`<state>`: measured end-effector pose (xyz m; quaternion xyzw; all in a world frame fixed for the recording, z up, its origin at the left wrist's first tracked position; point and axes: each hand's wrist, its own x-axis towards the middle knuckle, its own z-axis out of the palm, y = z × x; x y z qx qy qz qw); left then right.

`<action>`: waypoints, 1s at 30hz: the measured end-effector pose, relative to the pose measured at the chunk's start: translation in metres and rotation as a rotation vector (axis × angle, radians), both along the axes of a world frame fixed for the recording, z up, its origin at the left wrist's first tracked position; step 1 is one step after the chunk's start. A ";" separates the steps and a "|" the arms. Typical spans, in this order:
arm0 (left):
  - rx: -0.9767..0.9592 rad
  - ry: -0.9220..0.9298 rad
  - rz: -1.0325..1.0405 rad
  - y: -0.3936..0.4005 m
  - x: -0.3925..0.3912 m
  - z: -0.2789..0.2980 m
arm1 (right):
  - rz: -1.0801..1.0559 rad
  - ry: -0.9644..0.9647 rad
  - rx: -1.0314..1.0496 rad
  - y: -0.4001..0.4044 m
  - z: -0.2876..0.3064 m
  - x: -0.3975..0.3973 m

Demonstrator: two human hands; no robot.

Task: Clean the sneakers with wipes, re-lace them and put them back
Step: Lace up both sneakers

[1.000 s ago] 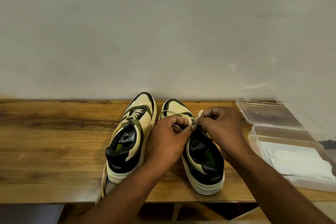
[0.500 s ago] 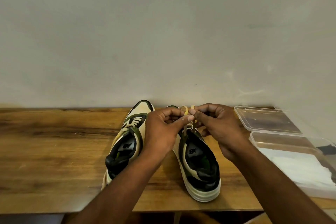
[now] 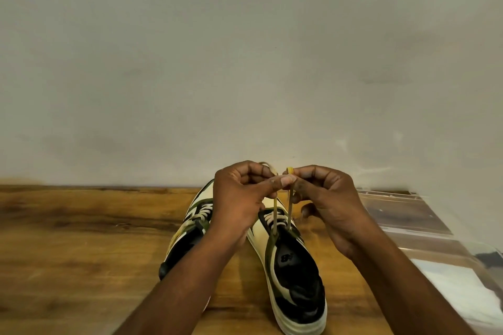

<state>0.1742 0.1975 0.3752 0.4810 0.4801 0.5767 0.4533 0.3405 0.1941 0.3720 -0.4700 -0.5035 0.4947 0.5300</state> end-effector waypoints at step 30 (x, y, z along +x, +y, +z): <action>0.088 -0.062 -0.025 0.006 -0.005 0.042 | -0.039 -0.173 0.104 0.021 0.039 0.000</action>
